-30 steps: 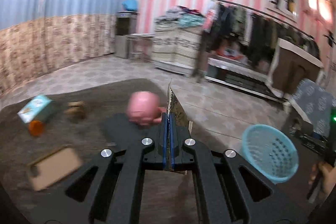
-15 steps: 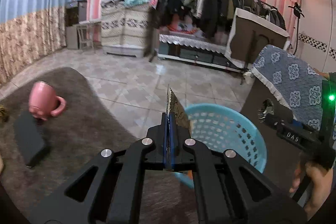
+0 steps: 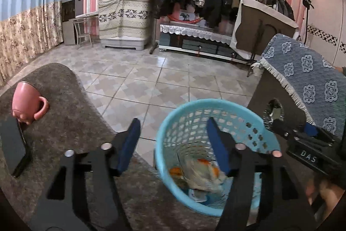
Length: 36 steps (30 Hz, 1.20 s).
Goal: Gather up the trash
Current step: 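Carry wrapper and cylinder over the blue basket and open both tools to drop them, then move both tools back over the rug toward the beige cardboard tray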
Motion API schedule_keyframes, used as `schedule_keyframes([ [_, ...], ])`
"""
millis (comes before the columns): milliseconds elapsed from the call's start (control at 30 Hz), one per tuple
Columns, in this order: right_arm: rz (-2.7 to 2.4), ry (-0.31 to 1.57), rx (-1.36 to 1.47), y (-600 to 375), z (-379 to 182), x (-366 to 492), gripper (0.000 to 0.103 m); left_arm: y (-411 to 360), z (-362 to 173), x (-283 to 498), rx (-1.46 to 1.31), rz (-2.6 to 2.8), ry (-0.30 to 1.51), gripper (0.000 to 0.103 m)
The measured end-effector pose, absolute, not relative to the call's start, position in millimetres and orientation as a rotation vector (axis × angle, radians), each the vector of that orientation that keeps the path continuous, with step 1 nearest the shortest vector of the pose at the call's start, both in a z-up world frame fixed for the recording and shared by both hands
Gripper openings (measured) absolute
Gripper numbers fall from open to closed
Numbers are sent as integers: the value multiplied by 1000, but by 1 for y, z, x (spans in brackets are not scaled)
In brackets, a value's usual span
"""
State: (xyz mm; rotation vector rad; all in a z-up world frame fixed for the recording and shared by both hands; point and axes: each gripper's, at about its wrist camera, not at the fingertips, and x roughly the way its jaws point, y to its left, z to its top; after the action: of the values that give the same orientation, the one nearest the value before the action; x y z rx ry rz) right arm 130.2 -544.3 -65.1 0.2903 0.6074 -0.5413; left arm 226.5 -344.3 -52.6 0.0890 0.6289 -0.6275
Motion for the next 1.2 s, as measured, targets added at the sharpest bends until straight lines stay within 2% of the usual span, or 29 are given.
schedule_keyframes([
  [67, -537, 607, 281, -540, -65, 132, 77, -337, -47, 229, 107, -585, 600, 83],
  [133, -527, 612, 278, -536, -65, 136, 77, -329, -41, 230, 131, -531, 557, 88],
  [367, -498, 618, 249, -516, -69, 152, 77, -298, -30, 234, 134, -470, 530, 95],
  [433, -495, 602, 252, -515, -66, 152, 80, -285, -31, 233, 130, -438, 528, 95],
  [500, -506, 576, 249, -513, -63, 150, 89, -277, -32, 233, 132, -423, 531, 95],
  [867, -509, 570, 225, -501, -58, 153, 97, -205, -25, 222, 95, -319, 512, 95],
  [1200, -411, 557, 156, -445, -49, 160, 98, -108, -32, 211, 37, -169, 544, 97],
])
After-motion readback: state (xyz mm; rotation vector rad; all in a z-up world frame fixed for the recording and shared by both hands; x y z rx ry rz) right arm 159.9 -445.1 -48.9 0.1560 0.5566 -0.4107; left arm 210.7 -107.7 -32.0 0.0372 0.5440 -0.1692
